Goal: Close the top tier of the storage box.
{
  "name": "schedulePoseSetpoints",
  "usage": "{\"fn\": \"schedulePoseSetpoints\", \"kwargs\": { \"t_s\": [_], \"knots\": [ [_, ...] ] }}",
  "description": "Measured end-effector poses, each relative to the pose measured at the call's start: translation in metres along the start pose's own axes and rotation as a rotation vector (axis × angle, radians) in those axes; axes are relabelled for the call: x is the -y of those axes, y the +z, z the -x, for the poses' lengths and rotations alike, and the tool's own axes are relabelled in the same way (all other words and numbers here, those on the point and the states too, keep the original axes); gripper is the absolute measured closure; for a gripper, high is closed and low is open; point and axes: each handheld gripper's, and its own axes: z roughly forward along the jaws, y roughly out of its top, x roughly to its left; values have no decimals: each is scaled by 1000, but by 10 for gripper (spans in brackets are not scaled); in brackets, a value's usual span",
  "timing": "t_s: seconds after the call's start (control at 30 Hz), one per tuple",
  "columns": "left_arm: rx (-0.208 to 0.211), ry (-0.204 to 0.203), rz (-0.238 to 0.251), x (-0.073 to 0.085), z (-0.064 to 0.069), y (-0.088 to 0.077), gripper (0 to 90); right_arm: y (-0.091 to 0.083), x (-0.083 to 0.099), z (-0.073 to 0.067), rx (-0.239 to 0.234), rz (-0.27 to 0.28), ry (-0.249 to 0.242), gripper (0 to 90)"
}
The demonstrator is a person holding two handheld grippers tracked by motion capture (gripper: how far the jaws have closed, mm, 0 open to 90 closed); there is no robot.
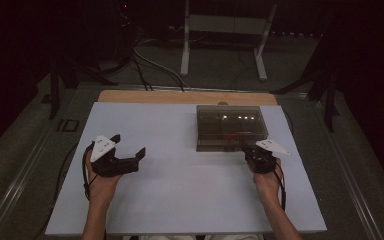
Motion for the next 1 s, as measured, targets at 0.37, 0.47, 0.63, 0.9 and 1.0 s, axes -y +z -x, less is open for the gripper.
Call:
{"fn": "schedulePoseSetpoints", "kwargs": {
  "t_s": [0.37,0.47,0.63,0.9,1.0],
  "knots": [
    [-3,-1,4,0,-1,-1,33,11,-7,2,19,-1,6,900],
    [-3,-2,3,0,-1,-1,33,13,-8,2,21,0,9,900],
    [-1,0,1,1,-1,-1,33,15,-7,1,16,3,9,900],
    [-5,-3,4,0,-2,-2,33,13,-6,1,6,-3,9,841],
    [-9,-2,5,0,-3,-3,33,7,-5,0,-10,4,4,697]
  ]
}}
